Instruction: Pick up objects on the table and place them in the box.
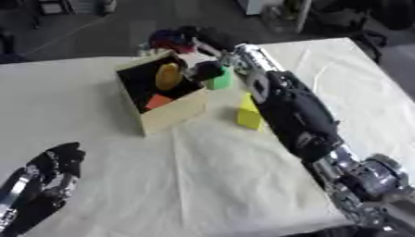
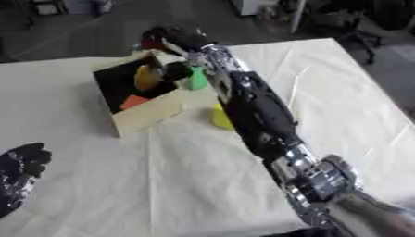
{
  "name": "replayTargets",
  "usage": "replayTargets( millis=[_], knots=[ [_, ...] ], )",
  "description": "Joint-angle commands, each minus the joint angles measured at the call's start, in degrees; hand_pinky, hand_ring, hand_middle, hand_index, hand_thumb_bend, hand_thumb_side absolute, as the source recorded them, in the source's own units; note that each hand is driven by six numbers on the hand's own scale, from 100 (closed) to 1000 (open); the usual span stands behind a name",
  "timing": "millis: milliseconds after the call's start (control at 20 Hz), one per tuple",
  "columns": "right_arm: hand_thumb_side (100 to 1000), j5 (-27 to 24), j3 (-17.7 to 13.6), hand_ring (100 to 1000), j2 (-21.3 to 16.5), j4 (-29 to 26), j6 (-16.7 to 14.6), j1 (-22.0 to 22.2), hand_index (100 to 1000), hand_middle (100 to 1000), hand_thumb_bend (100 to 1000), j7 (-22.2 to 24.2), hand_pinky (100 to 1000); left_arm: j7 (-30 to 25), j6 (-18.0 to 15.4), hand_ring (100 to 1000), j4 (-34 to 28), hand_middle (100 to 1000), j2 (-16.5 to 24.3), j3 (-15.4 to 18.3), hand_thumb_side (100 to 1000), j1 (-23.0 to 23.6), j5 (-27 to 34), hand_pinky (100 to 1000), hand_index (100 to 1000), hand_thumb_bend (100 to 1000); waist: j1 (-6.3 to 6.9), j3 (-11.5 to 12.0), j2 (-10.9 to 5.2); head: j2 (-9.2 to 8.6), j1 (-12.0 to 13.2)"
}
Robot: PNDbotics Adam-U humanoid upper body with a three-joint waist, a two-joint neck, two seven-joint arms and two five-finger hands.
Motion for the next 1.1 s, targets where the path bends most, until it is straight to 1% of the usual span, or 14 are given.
replayTargets(
  millis=[50,100,150,250,350,450,600,700,900,1100],
  knots=[
    [206,-8.6,0.4,861,-6.2,-8.2,0.9,2.4,1000,948,100,4.0,854,0.4,0.0,811,-0.8,730,1.2,0.7,460,-0.2,-0.4,834,873,100,-0.48,-0.2,-0.63,-0.19,0.6],
    [209,-10.8,0.5,866,-7.6,-10.4,1.6,4.2,1000,952,100,5.4,859,0.5,0.0,811,-0.8,730,1.3,0.8,460,-0.2,-0.4,834,873,100,-0.55,-0.3,-0.59,-0.19,0.7],
    [231,-12.6,0.4,878,-9.0,-12.5,2.3,6.1,1000,958,100,6.7,868,0.5,0.0,811,-0.8,730,1.4,0.8,461,-0.2,-0.4,834,873,100,-0.61,-0.4,-0.55,-0.19,0.8],
    [274,-14.9,-0.2,891,-11.3,-16.0,3.6,9.3,1000,965,100,9.1,879,0.6,0.0,812,-0.8,731,1.5,0.9,461,-0.2,-0.5,834,873,100,-0.76,-0.4,-0.46,-0.19,0.8],
    [332,-16.6,-1.3,888,-13.2,-18.6,4.8,12.2,1000,961,100,10.5,877,0.6,0.0,812,-0.9,731,1.6,1.1,459,-0.3,-0.6,834,873,100,-0.92,-0.5,-0.40,-0.19,1.0],
    [359,-18.2,-2.5,890,-14.6,-19.9,6.1,14.8,1000,961,100,11.1,877,0.7,0.0,812,-0.9,731,1.7,1.2,459,-0.3,-0.7,834,873,100,-1.09,-0.7,-0.39,-0.19,1.2],
    [388,-19.0,-3.7,895,-16.6,-20.4,7.3,18.2,1000,956,100,12.0,880,0.8,0.0,812,-1.0,731,1.8,1.3,459,-0.4,-0.9,834,874,100,-1.31,-0.7,-0.37,-0.19,1.6],
    [387,-19.3,-3.9,888,-17.7,-19.9,7.5,20.1,1000,937,100,13.1,876,0.9,0.0,812,-1.0,731,1.9,1.4,460,-0.4,-0.9,834,874,100,-1.42,-0.7,-0.35,-0.19,1.7],
    [417,-18.8,-3.9,891,-19.2,-19.0,6.3,23.3,1000,933,100,15.6,878,1.0,0.0,812,-1.0,732,1.9,1.4,457,-0.6,-1.0,834,874,100,-1.49,-0.7,-0.31,-0.19,1.8],
    [435,-17.4,-4.3,887,-19.8,-17.6,6.5,25.7,991,916,100,17.1,875,1.0,0.0,812,-1.0,732,1.9,1.5,459,-0.6,-1.1,834,874,100,-1.51,-0.7,-0.21,-0.19,1.9]
  ],
)
